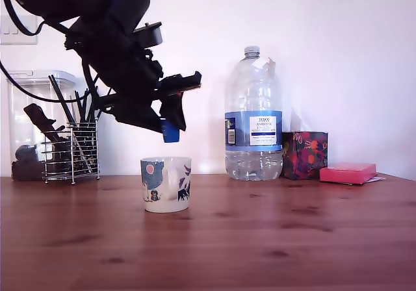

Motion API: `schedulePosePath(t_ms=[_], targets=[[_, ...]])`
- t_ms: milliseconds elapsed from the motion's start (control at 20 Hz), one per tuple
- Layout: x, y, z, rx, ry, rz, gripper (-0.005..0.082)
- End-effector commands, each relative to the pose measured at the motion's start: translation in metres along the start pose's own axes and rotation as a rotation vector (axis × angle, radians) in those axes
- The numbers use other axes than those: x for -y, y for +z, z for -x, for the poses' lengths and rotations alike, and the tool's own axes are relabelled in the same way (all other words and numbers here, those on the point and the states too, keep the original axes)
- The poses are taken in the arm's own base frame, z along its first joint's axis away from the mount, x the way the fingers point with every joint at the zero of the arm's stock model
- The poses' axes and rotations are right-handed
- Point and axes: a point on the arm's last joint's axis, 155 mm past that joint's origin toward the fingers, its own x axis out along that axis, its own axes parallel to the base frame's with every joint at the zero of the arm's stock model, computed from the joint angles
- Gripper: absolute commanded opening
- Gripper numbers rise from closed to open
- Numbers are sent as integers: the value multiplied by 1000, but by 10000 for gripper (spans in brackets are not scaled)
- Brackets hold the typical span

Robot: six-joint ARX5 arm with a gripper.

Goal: Pick up the coffee capsules from the table one by one and drop them inside the nearest coffee cup

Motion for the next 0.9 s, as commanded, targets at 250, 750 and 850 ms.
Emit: schedulePosePath(t_ms=[250,750,850], targets=[[-5,0,2,-5,4,3,228],[-6,-5,2,-26,9,1,434],[-6,-5,2,-26,9,1,432]])
